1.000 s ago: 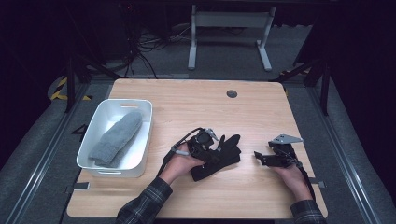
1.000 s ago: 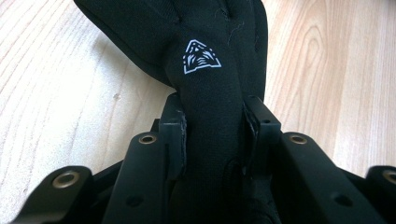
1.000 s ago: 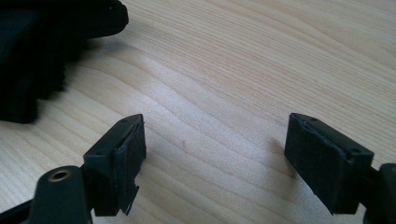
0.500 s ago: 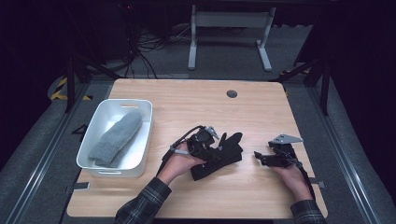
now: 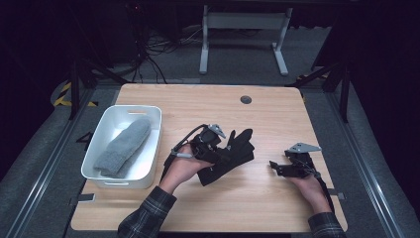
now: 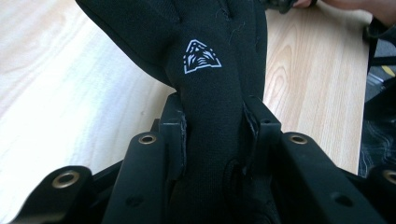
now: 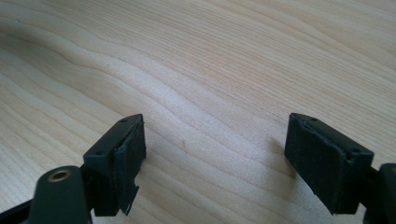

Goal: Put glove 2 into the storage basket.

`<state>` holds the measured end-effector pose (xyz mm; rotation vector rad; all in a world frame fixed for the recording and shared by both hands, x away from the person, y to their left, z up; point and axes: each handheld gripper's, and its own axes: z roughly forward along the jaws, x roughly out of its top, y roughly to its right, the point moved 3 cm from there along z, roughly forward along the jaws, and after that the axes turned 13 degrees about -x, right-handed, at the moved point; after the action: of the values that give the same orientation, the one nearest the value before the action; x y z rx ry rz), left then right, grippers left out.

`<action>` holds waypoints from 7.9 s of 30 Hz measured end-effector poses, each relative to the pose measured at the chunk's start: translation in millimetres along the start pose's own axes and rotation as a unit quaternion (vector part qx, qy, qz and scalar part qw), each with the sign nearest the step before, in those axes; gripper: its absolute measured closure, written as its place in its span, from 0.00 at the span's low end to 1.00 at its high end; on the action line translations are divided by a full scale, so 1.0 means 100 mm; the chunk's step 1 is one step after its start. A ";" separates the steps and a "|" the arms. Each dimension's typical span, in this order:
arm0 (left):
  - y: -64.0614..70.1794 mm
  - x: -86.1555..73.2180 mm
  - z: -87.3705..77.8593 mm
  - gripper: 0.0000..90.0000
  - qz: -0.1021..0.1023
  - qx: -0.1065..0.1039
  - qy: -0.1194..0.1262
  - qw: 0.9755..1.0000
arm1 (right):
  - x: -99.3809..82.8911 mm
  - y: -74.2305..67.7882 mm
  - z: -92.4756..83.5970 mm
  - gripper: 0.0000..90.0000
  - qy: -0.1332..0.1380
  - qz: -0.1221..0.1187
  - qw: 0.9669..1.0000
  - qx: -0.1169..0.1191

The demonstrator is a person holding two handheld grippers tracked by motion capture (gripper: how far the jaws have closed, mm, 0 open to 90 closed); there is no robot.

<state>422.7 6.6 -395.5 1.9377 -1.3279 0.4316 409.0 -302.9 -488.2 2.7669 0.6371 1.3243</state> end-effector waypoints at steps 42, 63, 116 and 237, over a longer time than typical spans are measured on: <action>-0.11 -0.23 -0.99 0.74 -0.047 0.071 0.040 0.996 | 0.00 0.00 0.00 0.24 0.000 0.000 1.000 0.000; -0.30 -0.58 -1.55 0.74 -0.090 0.126 0.060 0.986 | 0.00 0.00 0.00 0.24 0.000 0.000 1.000 0.000; -0.88 -1.83 -2.14 0.50 -0.234 0.212 0.054 0.947 | 0.00 0.00 0.00 0.23 -0.001 0.001 1.000 -0.001; -0.11 -0.74 0.66 0.10 -0.006 0.138 0.012 0.990 | 0.00 -0.01 0.00 0.23 0.000 -0.003 1.000 0.002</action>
<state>393.6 9.1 -491.2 2.1569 -1.2942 0.6596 409.2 -301.9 -488.3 2.7657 0.6476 1.3242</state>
